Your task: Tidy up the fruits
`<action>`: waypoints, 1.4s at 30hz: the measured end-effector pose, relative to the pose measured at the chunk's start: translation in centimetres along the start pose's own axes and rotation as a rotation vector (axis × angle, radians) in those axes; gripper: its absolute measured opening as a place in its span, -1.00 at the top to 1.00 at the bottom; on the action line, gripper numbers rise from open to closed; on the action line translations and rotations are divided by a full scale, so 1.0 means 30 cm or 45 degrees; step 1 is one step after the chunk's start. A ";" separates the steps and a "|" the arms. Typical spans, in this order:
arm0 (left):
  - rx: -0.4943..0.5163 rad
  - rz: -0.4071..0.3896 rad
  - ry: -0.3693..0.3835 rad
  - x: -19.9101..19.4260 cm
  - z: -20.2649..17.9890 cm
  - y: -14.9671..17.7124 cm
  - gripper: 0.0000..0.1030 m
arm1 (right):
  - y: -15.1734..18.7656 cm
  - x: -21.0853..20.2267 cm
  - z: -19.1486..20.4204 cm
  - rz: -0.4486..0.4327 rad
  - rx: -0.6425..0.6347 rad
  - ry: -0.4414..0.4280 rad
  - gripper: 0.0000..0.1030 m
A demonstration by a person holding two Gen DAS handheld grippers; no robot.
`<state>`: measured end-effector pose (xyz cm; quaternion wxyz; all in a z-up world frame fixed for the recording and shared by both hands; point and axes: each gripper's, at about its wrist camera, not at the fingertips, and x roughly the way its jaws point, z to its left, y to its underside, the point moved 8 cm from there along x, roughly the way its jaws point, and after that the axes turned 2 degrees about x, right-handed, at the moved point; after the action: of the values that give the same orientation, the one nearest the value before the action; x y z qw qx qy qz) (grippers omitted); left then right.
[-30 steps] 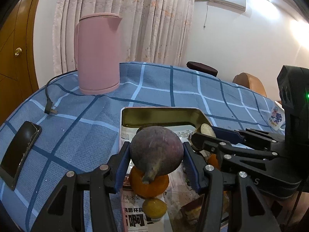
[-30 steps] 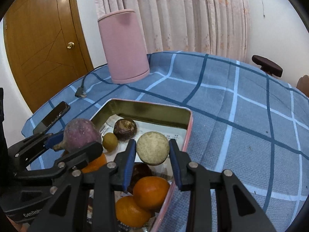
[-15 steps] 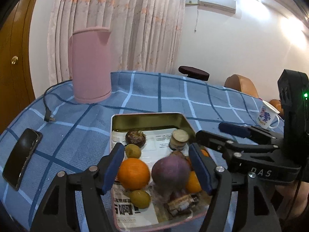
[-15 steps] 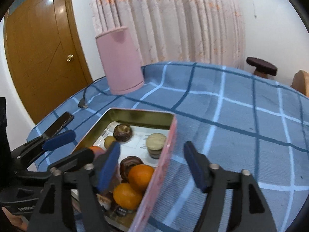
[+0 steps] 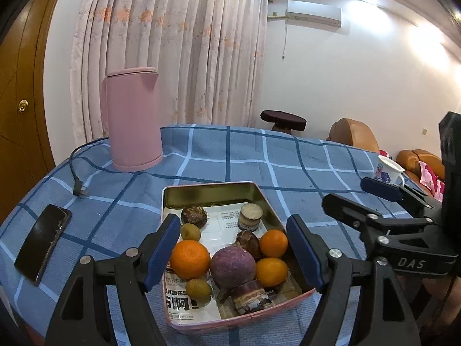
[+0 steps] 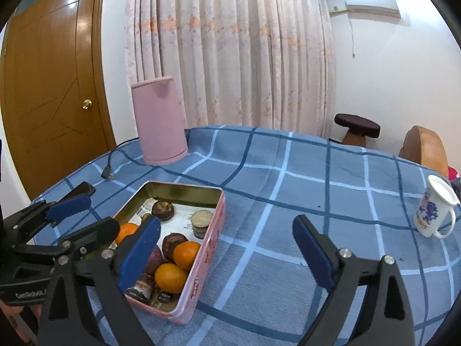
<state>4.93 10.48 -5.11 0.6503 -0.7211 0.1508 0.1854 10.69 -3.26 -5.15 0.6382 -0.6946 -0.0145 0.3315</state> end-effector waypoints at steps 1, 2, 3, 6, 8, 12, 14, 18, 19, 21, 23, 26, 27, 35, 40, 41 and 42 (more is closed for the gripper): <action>0.001 -0.003 -0.003 -0.002 -0.001 -0.001 -0.50 | -0.003 -0.007 -0.002 -0.004 0.001 0.003 -0.85; 0.003 -0.005 -0.006 -0.003 -0.001 -0.002 -0.50 | -0.003 -0.013 -0.005 -0.008 0.003 0.003 -0.86; 0.004 -0.005 -0.007 -0.004 -0.002 -0.003 -0.50 | -0.005 -0.021 -0.007 -0.014 0.008 0.002 -0.87; 0.006 -0.006 -0.015 -0.007 -0.003 -0.005 -0.50 | -0.007 -0.044 -0.010 -0.033 0.014 -0.004 -0.94; 0.008 -0.006 -0.016 -0.009 -0.006 -0.006 -0.50 | -0.009 -0.054 -0.009 -0.041 0.009 -0.001 -0.95; 0.013 -0.006 -0.019 -0.007 -0.011 -0.008 -0.50 | -0.008 -0.070 -0.013 -0.049 0.008 -0.003 -0.95; 0.017 -0.005 -0.023 -0.008 -0.013 -0.009 -0.50 | -0.010 -0.072 -0.020 -0.053 0.015 0.001 -0.95; 0.018 -0.005 -0.028 -0.008 -0.013 -0.011 -0.50 | -0.014 -0.079 -0.033 -0.063 0.033 0.002 -0.95; 0.017 -0.007 -0.030 -0.009 -0.012 -0.012 -0.50 | -0.015 -0.081 -0.034 -0.065 0.034 0.003 -0.95; 0.018 -0.007 -0.031 -0.009 -0.012 -0.012 -0.50 | -0.016 -0.082 -0.035 -0.065 0.034 0.002 -0.95; 0.018 -0.007 -0.031 -0.009 -0.012 -0.012 -0.50 | -0.015 -0.085 -0.036 -0.066 0.033 0.002 -0.96; 0.019 -0.005 -0.035 -0.010 -0.011 -0.011 -0.50 | -0.016 -0.086 -0.036 -0.068 0.035 0.000 -0.96; 0.021 -0.004 -0.037 -0.009 -0.011 -0.011 -0.50 | -0.015 -0.085 -0.036 -0.067 0.035 0.001 -0.96; 0.021 -0.006 -0.053 -0.012 -0.002 -0.012 -0.50 | -0.018 -0.090 -0.035 -0.073 0.035 -0.001 -0.96; 0.035 -0.008 -0.065 -0.014 -0.005 -0.014 -0.51 | -0.022 -0.091 -0.037 -0.076 0.034 -0.001 -0.96; 0.036 -0.005 -0.062 -0.012 -0.008 -0.014 -0.51 | -0.023 -0.091 -0.037 -0.078 0.033 0.000 -0.96; 0.036 0.002 -0.061 -0.010 -0.010 -0.013 -0.51 | -0.029 -0.095 -0.038 -0.080 0.032 0.002 -0.96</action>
<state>4.88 10.22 -4.62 0.6638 -0.7070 0.1382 0.2010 9.36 -5.38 -3.16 0.6571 -0.6860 -0.0317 0.3108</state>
